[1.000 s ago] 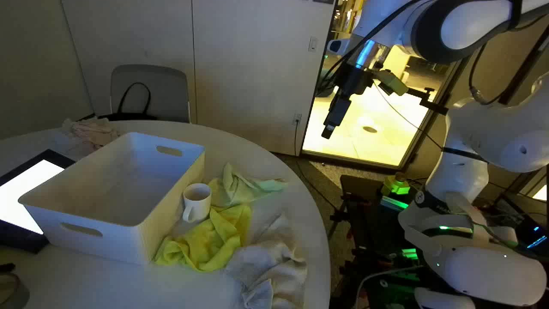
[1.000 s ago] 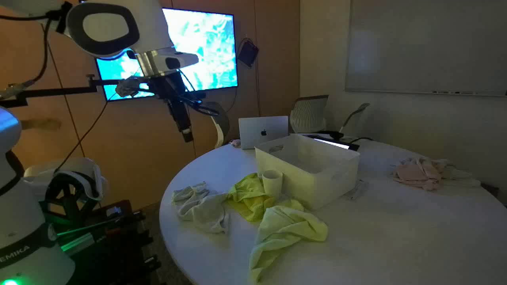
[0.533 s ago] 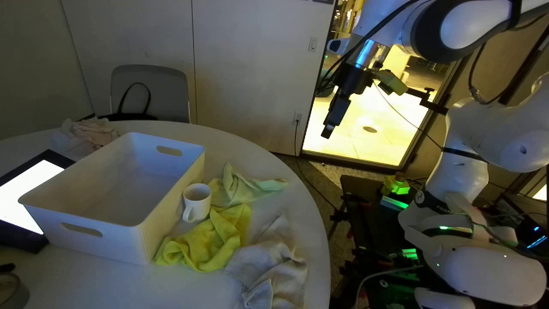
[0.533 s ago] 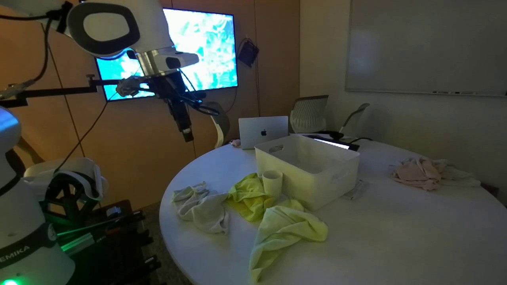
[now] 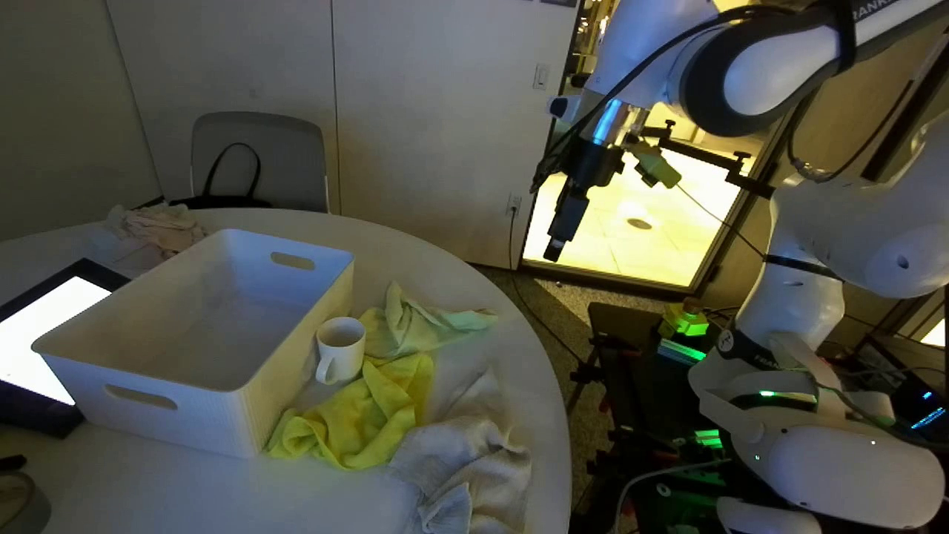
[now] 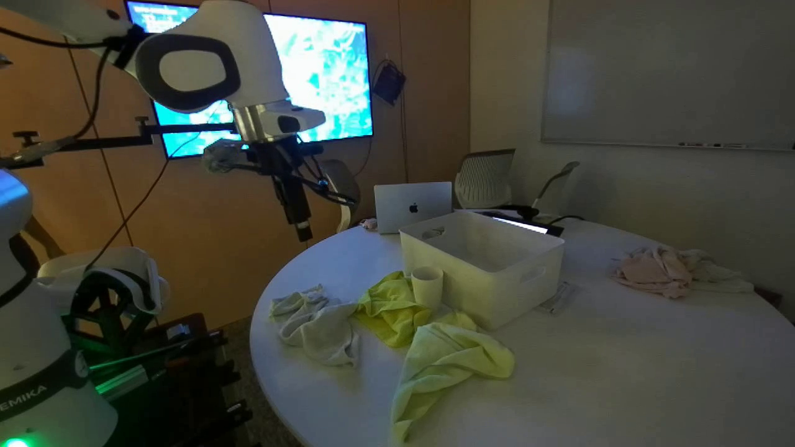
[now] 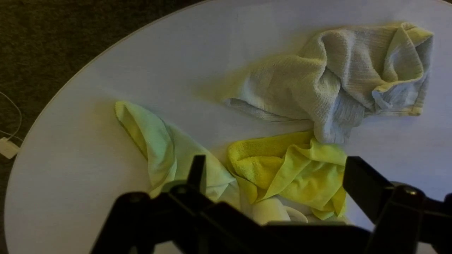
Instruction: Pick up the yellow towel put it in the basket, pick up a black masking tape put it in the cup, pick up the light yellow towel put it in the basket, pick up the marker put it in the cup, pick up the white-brown towel put it in the basket and pick up the object put it in the cup
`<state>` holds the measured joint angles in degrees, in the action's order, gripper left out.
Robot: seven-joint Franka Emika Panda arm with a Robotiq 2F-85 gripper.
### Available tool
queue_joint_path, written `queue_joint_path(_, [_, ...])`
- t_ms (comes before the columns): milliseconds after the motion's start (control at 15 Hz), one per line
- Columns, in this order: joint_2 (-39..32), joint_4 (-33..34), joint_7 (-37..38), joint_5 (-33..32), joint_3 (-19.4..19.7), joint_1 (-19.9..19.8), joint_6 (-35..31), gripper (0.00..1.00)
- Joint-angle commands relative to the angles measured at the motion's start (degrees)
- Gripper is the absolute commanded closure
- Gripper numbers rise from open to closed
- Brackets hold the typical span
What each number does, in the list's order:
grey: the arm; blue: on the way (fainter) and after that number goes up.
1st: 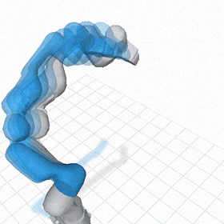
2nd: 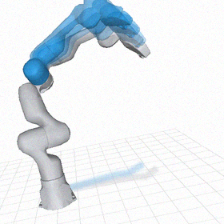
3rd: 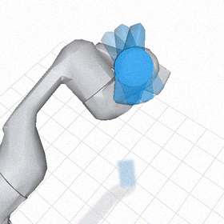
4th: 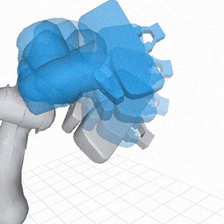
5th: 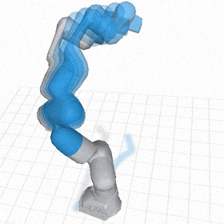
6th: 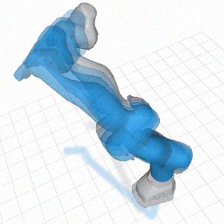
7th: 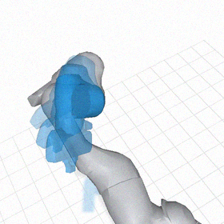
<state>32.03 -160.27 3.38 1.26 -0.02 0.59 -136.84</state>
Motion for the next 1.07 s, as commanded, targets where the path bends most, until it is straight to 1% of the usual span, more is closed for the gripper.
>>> queue_joint_path(0, [-8.77, 0.06, -0.56, 1.35, -1.02, 1.79, -8.41, 0.0])
queue_joint_path(133, [-14.62, 0.04, 0.37, 1.83, -2.16, 3.04, -14.2, 0.0])
queue_joint_path(200, [-17.43, 0.03, -0.2, 2.99, -2.22, 4.29, -16.55, 0.0])
queue_joint_path(400, [-26.99, -0.01, -0.03, 4.4, -4.35, 6.74, -25.26, 0.0])
queue_joint_path(667, [-36.61, 0.08, 0.28, 4.13, -6.49, 7.63, -32.28, 0.0])
queue_joint_path(800, [-39.92, 0.23, 0.28, 2.87, -6.5, 7.21, -35.25, 0.0])
queue_joint_path(1000, [-44.69, 1.43, 1.35, -1.3, -3.52, 7.84, -40.1, 0.0])
